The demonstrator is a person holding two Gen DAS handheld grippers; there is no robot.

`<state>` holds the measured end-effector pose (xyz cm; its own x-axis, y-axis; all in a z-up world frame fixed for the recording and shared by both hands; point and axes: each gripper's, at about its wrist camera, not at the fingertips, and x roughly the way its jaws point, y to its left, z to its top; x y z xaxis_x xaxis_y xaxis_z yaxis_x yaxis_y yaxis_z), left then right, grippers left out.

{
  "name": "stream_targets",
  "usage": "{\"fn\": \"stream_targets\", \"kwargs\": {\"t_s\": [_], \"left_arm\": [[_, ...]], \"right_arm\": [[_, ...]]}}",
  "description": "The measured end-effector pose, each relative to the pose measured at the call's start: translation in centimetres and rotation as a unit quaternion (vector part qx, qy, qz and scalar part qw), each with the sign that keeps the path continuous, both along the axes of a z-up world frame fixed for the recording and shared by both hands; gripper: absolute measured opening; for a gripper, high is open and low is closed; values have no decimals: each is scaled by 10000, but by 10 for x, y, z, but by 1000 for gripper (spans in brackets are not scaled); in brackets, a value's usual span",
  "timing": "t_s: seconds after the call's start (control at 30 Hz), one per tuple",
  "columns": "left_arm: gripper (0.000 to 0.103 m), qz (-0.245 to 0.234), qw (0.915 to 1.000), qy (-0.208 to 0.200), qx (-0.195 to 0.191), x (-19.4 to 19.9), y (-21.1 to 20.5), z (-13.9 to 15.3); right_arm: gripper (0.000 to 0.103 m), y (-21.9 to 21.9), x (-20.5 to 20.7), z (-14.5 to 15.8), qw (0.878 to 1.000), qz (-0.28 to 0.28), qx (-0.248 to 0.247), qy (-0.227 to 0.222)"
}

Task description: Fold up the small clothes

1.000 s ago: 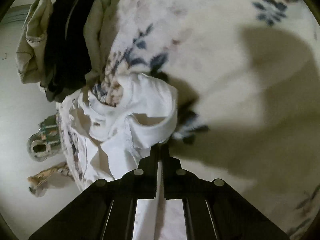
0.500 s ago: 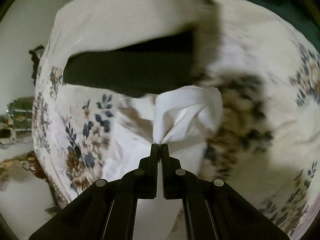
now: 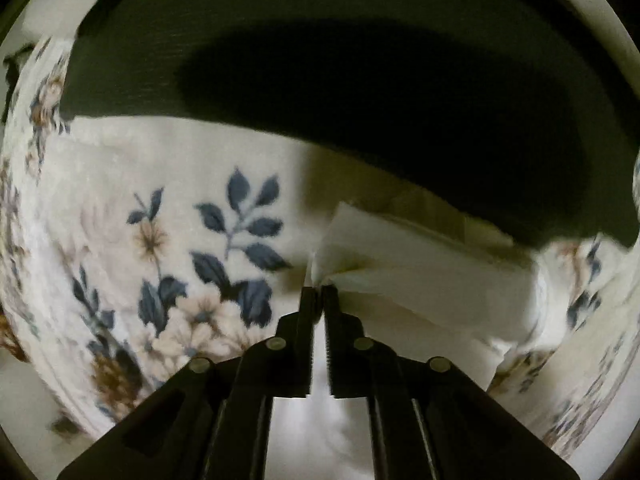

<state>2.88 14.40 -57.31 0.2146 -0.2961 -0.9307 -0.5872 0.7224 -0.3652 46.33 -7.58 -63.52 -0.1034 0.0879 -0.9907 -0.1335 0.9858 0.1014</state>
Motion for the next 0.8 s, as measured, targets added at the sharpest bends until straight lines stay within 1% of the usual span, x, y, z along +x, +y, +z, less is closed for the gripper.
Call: {"fn": "stream_targets", "kwargs": {"t_s": [0.03, 0.07, 0.1, 0.13, 0.17, 0.2, 0.27, 0.3, 0.33, 0.4, 0.43, 0.47, 0.5, 0.53, 0.57, 0.6, 0.63, 0.67, 0.7, 0.73, 0.77, 0.8], "left_arm": [[9, 84, 9999, 60, -116, -6, 6, 0], [16, 135, 9998, 113, -123, -11, 11, 2], [21, 167, 9997, 128, -128, -15, 15, 5], [24, 204, 9996, 83, -191, -20, 21, 9], [30, 233, 9995, 29, -225, -23, 25, 13], [43, 247, 9994, -32, -244, -24, 27, 16], [56, 217, 9990, -230, -325, -22, 32, 21], [56, 197, 9988, -303, -325, -17, 31, 22], [56, 120, 9988, -343, -342, -11, 29, 22], [56, -91, 9991, -302, -284, 4, 17, 16], [56, -238, 9990, -285, -242, 10, 13, 12], [56, -432, 9986, -238, -190, 16, 3, 7], [56, -548, 9983, -169, -116, 21, -3, 4], [56, -706, 9975, -94, -17, 26, -11, -1], [56, -810, 9967, -98, 8, 29, -18, -3], [55, -894, 9959, -86, 61, 31, -23, -5], [54, -1004, 9947, -90, 219, 32, -30, -4], [43, -1121, 9928, -134, 404, 33, -36, -2], [11, -1244, 9906, -153, 551, 33, -41, 0], [5, -1342, 9891, -115, 596, 33, -46, 0], [5, -1342, 9889, -138, 628, 31, -50, 4], [5, -1308, 9890, -198, 663, 29, -52, 9]], "right_arm": [[36, -9, -4, 4, 9997, -128, 203, 63], [48, -22, -13, 11, 9987, -259, 409, 129], [62, -34, -24, 17, 9978, -334, 547, 164], [63, -44, -36, 23, 9968, -384, 683, 180], [63, -56, -54, 29, 9956, -405, 810, 232], [63, -70, -78, 32, 9949, -375, 869, 336], [63, -90, -124, 31, 9930, -356, 992, 541], [63, -99, -153, 27, 9909, -384, 1067, 729], [63, -114, -192, 17, 9871, -459, 1149, 1021], [63, -131, -250, -2, 9797, -664, 1275, 1399], [63, -142, -291, -18, 9715, -822, 1392, 1733], [63, -148, -322, -29, 9648, -971, 1509, 1920], [63, -151, -353, -43, 9556, -1154, 1642, 2160], [63, -156, -392, -62, 9398, -1402, 1843, 2514], [63, -156, -416, -73, 9291, -1569, 1983, 2700], [63, -156, -439, -83, 9183, -1738, 2186, 2805], [63, -155, -453, -89, 9127, -1813, 2332, 2825], [63, -153, -467, -94, 9066, -1906, 2491, 2822], [61, -151, -475, -96, 9016, -1979, 2654, 2783], [37, -149, -482, -95, 9002, -1991, 2800, 2674], [15, -145, -488, -94, 9033, -1953, 2847, 2546], [4, -143, -492, -93, 9060, -1899, 2863, 2472]]}}
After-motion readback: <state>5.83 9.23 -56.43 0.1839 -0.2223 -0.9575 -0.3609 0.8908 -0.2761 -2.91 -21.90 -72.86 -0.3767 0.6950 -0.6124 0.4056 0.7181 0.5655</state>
